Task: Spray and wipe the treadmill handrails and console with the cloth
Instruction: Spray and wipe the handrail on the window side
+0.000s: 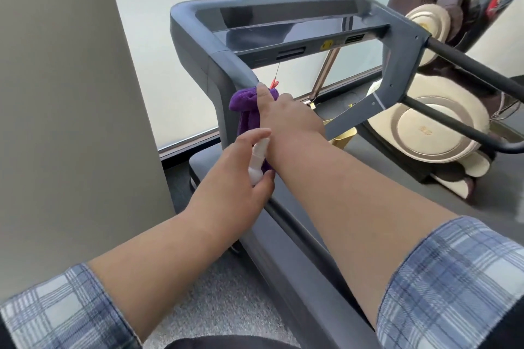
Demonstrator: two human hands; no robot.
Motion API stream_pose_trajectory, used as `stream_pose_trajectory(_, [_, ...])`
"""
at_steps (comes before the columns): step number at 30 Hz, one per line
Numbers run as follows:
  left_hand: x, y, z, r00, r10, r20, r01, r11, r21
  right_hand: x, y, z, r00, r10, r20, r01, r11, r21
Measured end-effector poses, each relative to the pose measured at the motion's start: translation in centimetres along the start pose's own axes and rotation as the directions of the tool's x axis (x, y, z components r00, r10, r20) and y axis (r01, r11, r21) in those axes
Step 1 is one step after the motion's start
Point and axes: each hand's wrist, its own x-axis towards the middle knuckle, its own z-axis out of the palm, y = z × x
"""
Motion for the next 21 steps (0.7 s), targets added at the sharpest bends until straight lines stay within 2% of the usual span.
stream_pose_trajectory(8, [-2.0, 2.0, 1.2, 0.999, 0.022, -0.031, -0.02, 0.998, 0.053, -3.1, 2.3, 0.0, 1.0, 0.003, 0.014, -0.005, 0.996, 0.092])
stream_pose_trajectory(21, [-10.0, 7.4, 8.6, 0.994, 0.026, -0.109, -0.017, 0.996, 0.083, -18.8, 13.1, 2.7, 0.999, -0.037, 0.007, 0.036, 0.993, 0.109])
